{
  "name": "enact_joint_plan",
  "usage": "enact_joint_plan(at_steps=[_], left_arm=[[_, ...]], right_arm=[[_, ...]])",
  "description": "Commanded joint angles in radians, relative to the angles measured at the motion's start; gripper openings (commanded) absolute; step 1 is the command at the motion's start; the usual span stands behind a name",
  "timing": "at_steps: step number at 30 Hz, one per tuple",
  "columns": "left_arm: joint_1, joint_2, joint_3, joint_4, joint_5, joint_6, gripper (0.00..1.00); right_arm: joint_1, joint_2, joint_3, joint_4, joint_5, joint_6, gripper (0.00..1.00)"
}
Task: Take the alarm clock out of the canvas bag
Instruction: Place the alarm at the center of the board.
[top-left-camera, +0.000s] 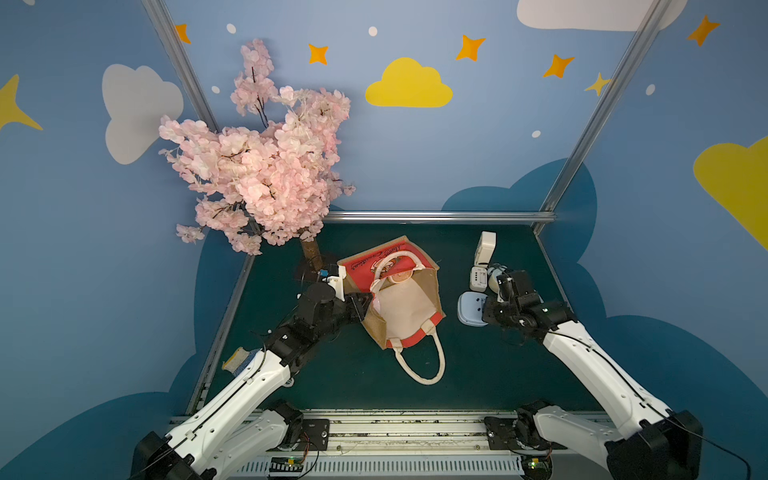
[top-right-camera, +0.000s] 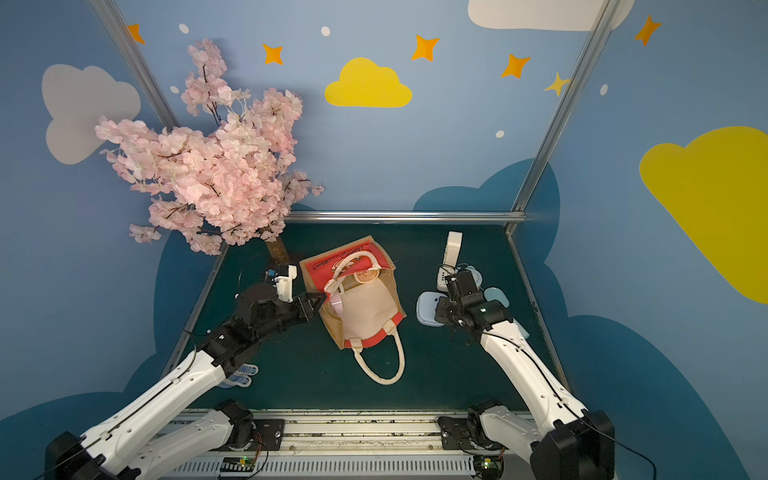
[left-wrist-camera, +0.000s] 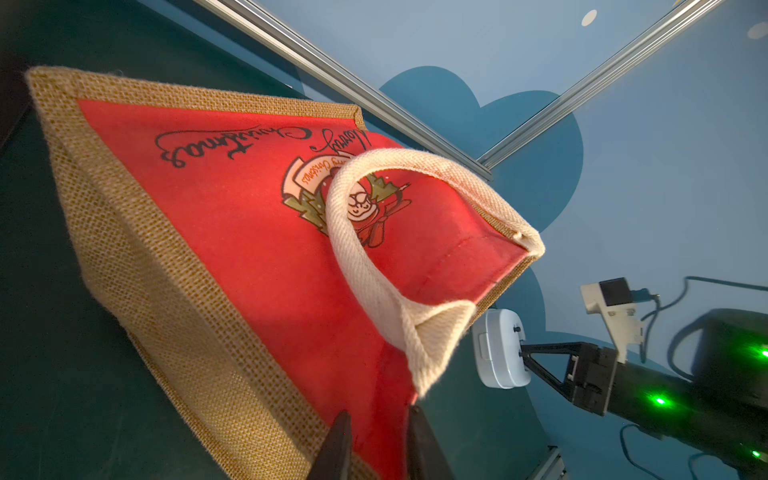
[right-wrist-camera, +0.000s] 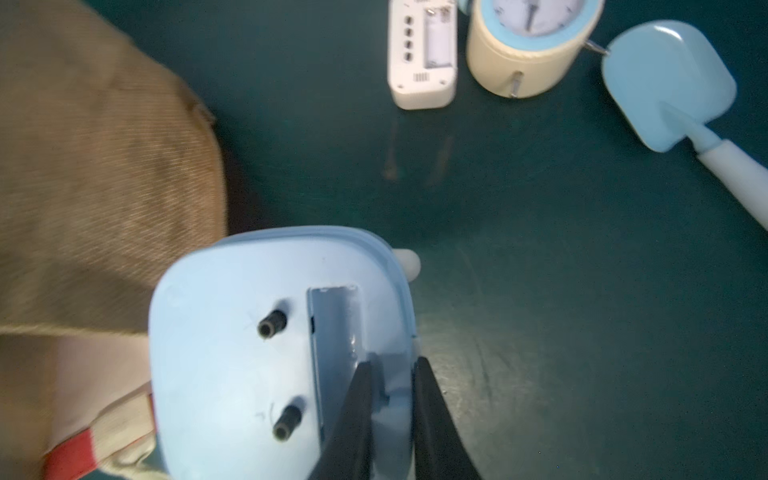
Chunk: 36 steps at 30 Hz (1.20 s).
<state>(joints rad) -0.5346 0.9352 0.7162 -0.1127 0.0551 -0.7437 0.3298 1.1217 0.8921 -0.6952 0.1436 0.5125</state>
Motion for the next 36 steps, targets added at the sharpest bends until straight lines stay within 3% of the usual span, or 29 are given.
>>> enact_joint_plan(at_steps=[1, 11, 36], left_arm=[[0.008, -0.001, 0.014, -0.028, -0.018, 0.018, 0.24], [0.008, 0.013, 0.017, -0.008, -0.003, 0.013, 0.24], [0.013, 0.007, 0.018, -0.016, -0.007, 0.023, 0.25]], right_arm=[[-0.088, 0.024, -0.029, 0.087, -0.036, -0.017, 0.15], [-0.224, 0.202, -0.039, 0.206, -0.059, -0.007, 0.15], [-0.324, 0.457, 0.053, 0.292, -0.042, -0.126, 0.15]])
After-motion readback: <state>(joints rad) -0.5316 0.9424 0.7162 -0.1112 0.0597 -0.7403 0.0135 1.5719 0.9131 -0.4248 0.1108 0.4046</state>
